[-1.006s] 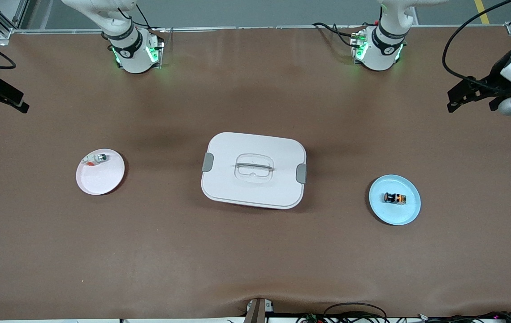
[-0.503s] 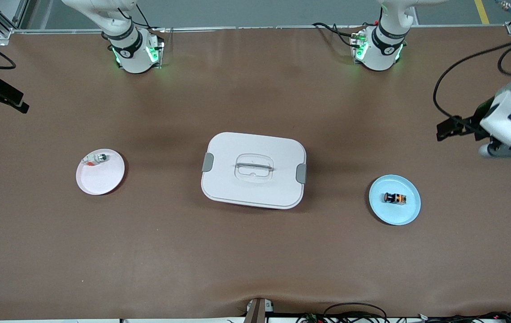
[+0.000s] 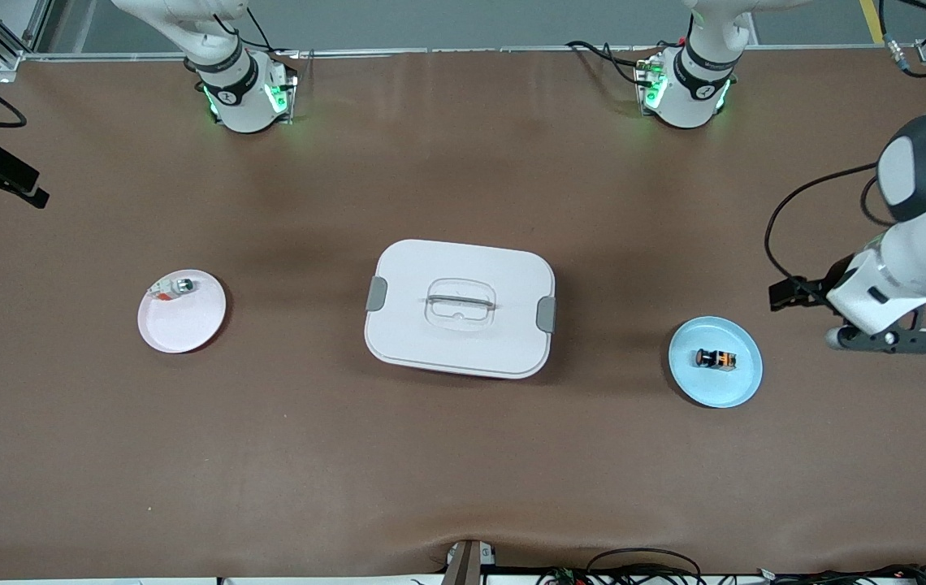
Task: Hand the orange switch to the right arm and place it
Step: 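Lower the left gripper and grasp the orange push-button switch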
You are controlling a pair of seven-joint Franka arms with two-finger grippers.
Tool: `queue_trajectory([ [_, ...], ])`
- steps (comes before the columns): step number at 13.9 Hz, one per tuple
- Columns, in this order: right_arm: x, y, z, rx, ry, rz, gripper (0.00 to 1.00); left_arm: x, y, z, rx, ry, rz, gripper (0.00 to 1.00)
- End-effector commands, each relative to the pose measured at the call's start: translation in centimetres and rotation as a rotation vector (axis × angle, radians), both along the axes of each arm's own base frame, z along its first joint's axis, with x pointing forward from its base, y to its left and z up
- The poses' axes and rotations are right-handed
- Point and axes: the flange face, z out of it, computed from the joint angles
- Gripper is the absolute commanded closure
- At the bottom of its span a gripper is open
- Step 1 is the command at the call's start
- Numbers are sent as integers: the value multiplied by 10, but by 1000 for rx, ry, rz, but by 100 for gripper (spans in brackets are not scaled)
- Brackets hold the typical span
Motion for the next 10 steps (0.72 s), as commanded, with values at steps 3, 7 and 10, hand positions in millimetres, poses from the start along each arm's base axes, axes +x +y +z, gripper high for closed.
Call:
queue_trajectory([
  [3,-5,-2,3,-22,-12,-1,0,1,2,-86,-2,-81,-59,0],
  [7,-4,-4,5,-22,-9,1,0,6,9,-148,-15,-111,-51,0],
  [10,-4,-4,5,-22,-10,2,0,7,7,-181,-23,-96,-52,0],
])
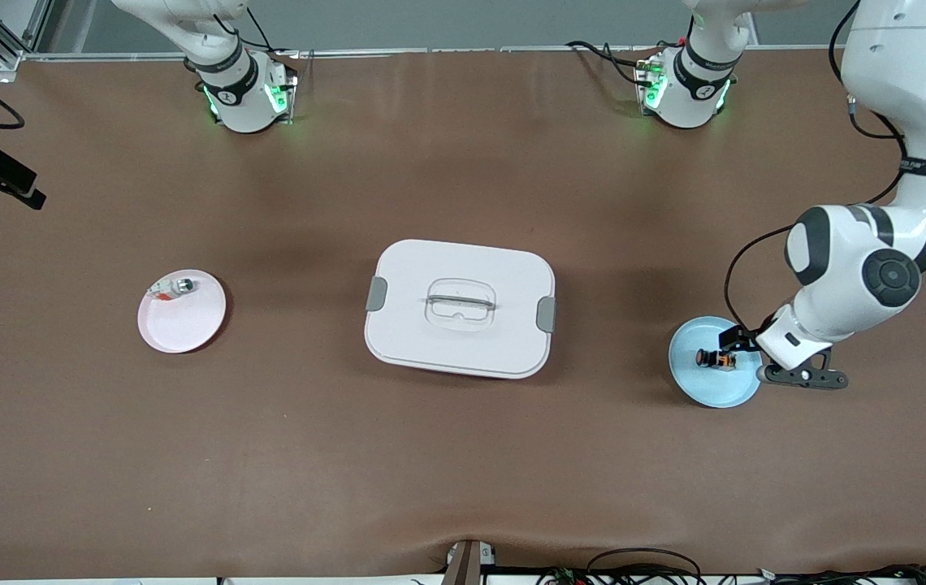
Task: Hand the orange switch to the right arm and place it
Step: 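Lower the left gripper and grasp the orange push-button switch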
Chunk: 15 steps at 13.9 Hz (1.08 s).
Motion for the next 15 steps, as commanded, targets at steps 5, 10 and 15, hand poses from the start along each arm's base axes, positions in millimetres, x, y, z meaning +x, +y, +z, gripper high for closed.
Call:
queue_trajectory([
  [5,-4,-3,4,-15,-4,3,0,1,-9,-37,-2,5,-33,0],
  [10,-5,-2,3,-15,2,4,0,2,-15,-60,-10,-3,-41,0],
  [15,-5,-3,3,-15,4,3,0,0,-15,-79,-13,-6,-41,16],
])
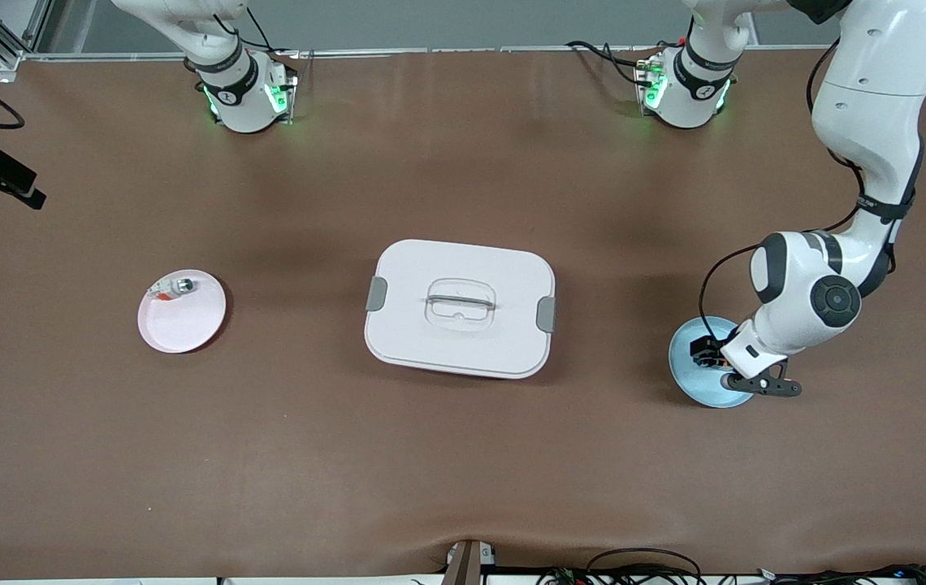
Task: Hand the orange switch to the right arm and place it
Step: 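Lower the left gripper and grasp the orange push-button switch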
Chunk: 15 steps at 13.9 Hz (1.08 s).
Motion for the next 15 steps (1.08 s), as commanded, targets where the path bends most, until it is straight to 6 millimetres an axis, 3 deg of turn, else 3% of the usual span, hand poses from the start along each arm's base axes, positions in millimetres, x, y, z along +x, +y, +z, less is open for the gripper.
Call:
queue_trajectory([
  [1,-5,-2,3,-14,1,3,0,3,-2,-6,6,-13,-25,29],
  [4,-5,-4,3,-14,1,1,0,4,-2,1,6,-22,-25,85],
  [5,-5,-3,3,-14,0,3,0,6,-3,6,5,-28,-25,96],
  [7,-4,-3,3,-14,0,1,0,9,-18,32,-21,-41,-19,100],
  [10,-3,-3,-1,-12,19,-6,0,15,-23,81,-12,-3,-18,100],
  [13,1,-5,-11,-9,52,-11,0,21,-49,132,-25,34,31,100],
  [15,10,-19,-29,-4,87,-21,0,25,-73,159,-39,52,77,100],
])
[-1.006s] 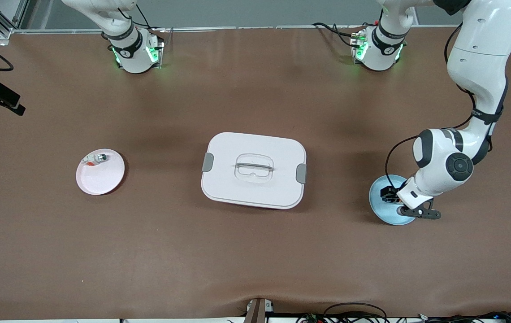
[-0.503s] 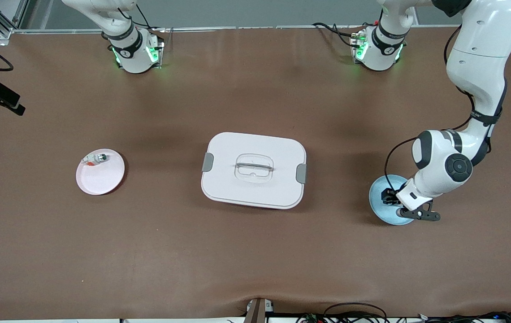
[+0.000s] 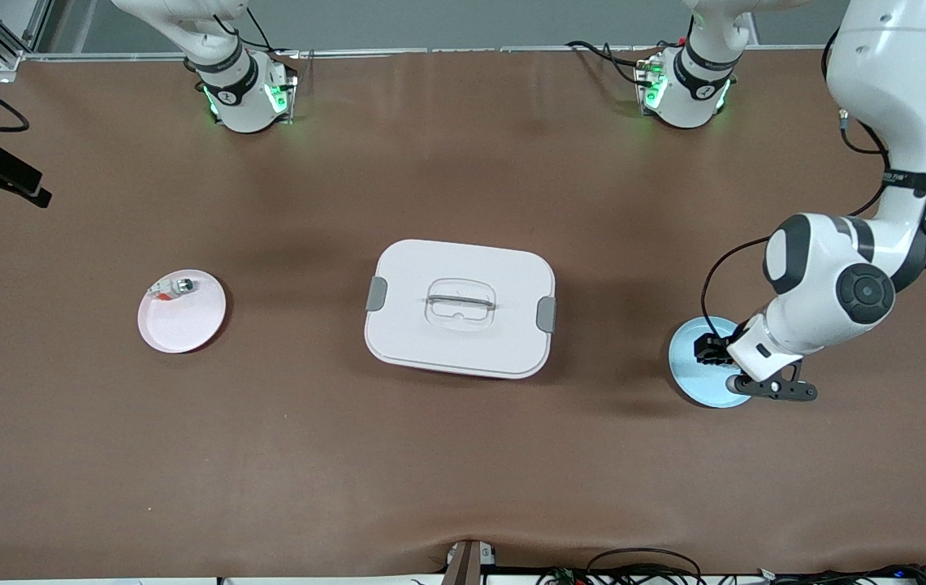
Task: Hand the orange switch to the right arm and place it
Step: 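Lift the switch with the left gripper and carry it over the box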
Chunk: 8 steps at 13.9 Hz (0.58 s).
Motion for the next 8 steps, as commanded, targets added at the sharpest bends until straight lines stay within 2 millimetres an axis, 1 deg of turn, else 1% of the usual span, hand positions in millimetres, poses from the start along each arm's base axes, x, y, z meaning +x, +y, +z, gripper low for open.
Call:
queue_trajectory([
  [1,11,-23,-24,-6,51,-40,0,6,-31,39,-31,22,78,100],
  [2,20,-33,-43,17,83,-50,0,7,-42,49,-58,29,122,100],
  [3,23,-35,-48,19,92,-48,0,7,-56,58,-94,37,171,100],
  [5,24,-34,-50,13,94,-44,0,6,-84,82,-160,65,305,100],
  [6,28,-37,-60,17,114,-51,0,4,-101,93,-174,72,350,100],
  [7,34,-43,-77,25,143,-58,0,1,-117,103,-189,82,395,100],
  [8,36,-47,-84,28,156,-65,0,-3,-133,110,-204,94,438,100],
])
